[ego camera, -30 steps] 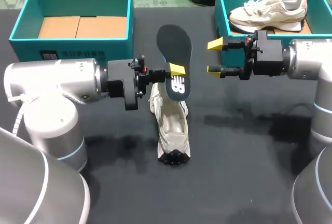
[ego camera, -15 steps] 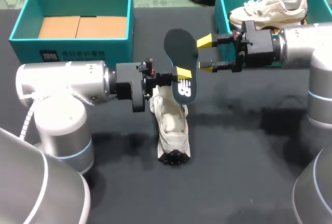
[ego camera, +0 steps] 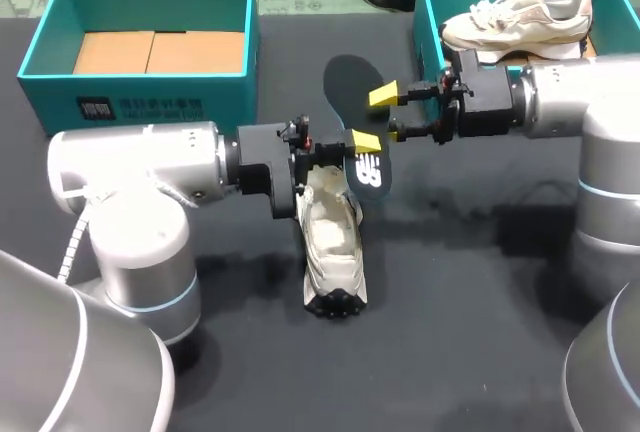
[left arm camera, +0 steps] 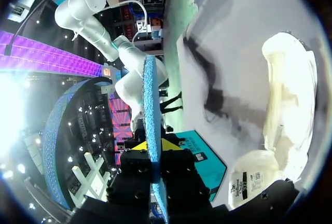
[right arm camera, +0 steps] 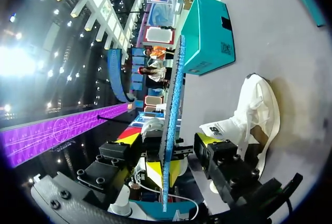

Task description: Take the shoe out of the shoebox, open the shoe tongue, remove and reinsert the insole, then place the shoe into the shoebox

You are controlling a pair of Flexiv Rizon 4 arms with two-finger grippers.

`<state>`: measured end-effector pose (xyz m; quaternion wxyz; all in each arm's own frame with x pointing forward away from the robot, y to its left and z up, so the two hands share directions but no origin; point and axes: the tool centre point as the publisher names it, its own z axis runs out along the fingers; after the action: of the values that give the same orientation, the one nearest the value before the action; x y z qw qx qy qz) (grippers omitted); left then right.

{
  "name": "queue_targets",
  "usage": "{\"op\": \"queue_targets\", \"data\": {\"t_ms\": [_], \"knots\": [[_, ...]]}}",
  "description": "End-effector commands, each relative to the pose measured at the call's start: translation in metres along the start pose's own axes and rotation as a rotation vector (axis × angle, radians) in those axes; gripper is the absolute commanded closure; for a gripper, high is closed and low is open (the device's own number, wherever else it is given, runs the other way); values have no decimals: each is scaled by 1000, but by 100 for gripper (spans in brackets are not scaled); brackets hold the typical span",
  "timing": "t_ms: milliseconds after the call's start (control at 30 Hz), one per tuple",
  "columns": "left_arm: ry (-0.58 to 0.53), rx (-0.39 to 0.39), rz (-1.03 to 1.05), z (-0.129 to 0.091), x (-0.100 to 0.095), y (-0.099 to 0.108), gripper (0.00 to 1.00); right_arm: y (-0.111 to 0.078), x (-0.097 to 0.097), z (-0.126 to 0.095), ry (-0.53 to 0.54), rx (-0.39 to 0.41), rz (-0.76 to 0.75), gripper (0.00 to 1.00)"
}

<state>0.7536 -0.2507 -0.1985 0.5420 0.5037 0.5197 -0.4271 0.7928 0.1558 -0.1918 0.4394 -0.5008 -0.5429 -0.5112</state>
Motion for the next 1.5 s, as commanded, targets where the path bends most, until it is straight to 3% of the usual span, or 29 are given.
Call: {"op": "queue_targets", "data": {"t_ms": [33,767,1200,1267,1300,1500], "knots": [[3,-7,3,10,2,0,100,-3,0,6,4,-7,-6,45],[15,-21,25,16,8,-3,100,-11,3,8,15,-41,-10,77],[-1,-26,26,14,9,-6,100,-12,4,6,17,-52,-7,71],[-2,-28,26,13,9,-6,100,-12,3,7,18,-50,-5,85],[-3,-29,26,13,9,-6,100,-12,3,7,19,-50,-4,100],[-8,-27,13,12,9,-7,100,-13,1,8,21,-48,2,100]]}}
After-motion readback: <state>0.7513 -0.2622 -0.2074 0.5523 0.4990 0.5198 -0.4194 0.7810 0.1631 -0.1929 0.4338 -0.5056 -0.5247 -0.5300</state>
